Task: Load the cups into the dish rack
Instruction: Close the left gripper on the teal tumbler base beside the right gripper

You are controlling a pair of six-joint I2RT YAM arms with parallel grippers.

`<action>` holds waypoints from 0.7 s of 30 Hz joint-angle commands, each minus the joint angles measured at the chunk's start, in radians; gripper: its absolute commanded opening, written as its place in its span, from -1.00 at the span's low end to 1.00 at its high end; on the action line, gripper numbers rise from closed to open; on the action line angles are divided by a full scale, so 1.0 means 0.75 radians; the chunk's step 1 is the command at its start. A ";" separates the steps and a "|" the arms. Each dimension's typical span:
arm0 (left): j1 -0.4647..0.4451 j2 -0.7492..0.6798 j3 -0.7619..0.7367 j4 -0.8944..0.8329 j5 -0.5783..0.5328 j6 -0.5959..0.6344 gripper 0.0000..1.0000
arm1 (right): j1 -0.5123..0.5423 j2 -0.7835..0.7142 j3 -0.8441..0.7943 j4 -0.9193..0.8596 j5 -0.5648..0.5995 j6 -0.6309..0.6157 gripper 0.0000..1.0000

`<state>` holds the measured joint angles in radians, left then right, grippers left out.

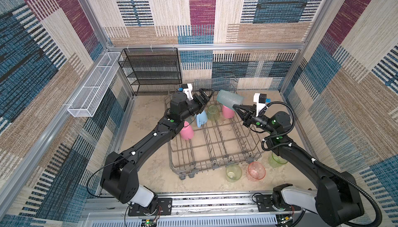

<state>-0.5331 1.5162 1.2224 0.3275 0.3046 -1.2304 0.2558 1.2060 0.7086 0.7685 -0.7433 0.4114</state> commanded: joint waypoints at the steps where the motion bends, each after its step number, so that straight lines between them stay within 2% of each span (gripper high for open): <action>1: -0.012 0.009 0.045 0.078 0.051 -0.052 0.99 | 0.002 -0.013 -0.005 0.072 -0.024 0.026 -1.00; 21: -0.103 0.143 0.072 0.209 0.054 -0.193 0.95 | 0.016 -0.034 -0.020 0.067 -0.009 0.037 -1.00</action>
<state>-0.6025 1.6157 1.2629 0.4225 0.3428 -1.3369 0.2668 1.1854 0.6930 0.7811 -0.7517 0.4332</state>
